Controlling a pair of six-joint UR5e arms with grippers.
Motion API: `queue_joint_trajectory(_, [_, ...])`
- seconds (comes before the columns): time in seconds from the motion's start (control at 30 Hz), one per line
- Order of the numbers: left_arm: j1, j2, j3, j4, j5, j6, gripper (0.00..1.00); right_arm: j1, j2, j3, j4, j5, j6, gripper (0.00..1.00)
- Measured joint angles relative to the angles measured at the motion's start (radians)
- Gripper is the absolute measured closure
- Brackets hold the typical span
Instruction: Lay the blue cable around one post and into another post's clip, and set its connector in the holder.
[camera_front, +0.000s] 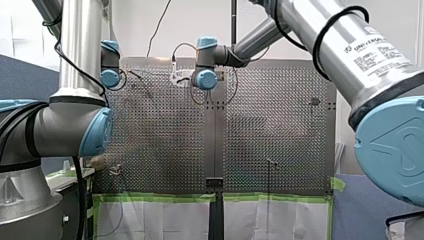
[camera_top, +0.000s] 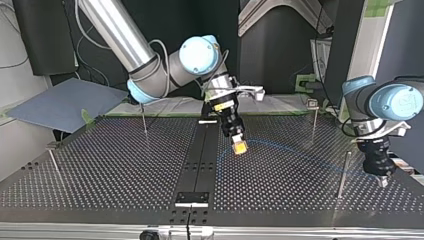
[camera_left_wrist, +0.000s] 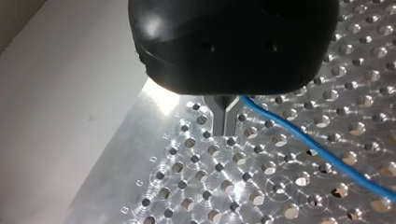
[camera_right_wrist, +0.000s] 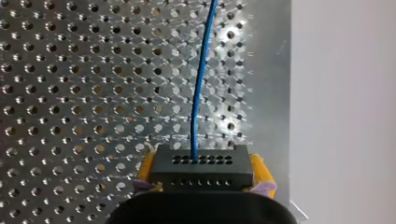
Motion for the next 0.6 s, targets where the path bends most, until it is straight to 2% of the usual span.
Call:
queue_joint_trajectory(0.1, [-0.003,-0.006,0.005,-0.001,0.007,0.000,1.00,-0.005,0.012,-0.013,-0.002,-0.004,0.007,1.00])
queue_joint_trajectory(0.3, [-0.007,-0.033,0.021,-0.015,0.022,0.006,1.00,-0.017,0.018,-0.034,-0.001,-0.010,0.034,1.00])
queue_joint_trajectory(0.6, [-0.002,-0.041,0.023,-0.016,0.033,0.004,1.00,-0.022,0.019,-0.039,0.009,-0.013,0.040,1.00])
